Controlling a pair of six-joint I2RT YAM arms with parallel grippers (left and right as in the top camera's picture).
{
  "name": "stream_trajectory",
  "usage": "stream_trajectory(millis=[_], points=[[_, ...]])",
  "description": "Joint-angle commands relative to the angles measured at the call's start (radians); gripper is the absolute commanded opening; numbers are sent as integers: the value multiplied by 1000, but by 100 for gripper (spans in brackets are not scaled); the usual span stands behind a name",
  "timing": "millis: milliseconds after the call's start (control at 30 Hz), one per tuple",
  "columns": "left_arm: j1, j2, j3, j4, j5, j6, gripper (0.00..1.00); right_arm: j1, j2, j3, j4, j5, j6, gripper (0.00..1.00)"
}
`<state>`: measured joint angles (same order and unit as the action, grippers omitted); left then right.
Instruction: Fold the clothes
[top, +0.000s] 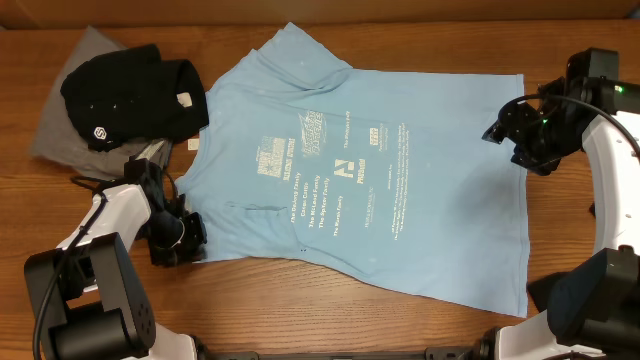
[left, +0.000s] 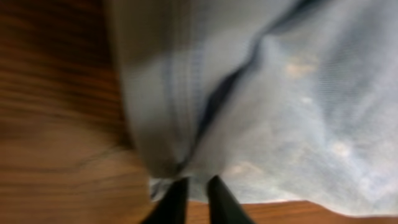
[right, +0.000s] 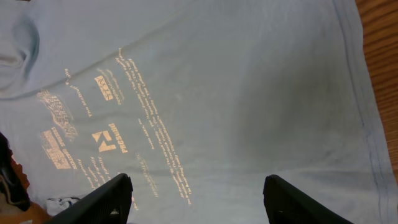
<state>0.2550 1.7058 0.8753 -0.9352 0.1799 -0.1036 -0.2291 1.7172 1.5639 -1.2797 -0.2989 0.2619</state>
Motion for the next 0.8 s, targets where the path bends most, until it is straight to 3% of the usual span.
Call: stream_trajectory(millis=[0, 267, 667, 767], points=[[9, -2, -14, 18, -138, -10, 4, 0, -24, 6, -6, 10, 0, 72], [103, -3, 10, -8, -139, -9, 4, -21, -4, 6, -93, 190, 139, 81], [164, -3, 50, -59, -109, -7, 4, -77, 73, -32, -148, 148, 116, 81], [164, -3, 59, -66, -109, -8, 11, -80, 75, -142, -113, 141, 128, 77]])
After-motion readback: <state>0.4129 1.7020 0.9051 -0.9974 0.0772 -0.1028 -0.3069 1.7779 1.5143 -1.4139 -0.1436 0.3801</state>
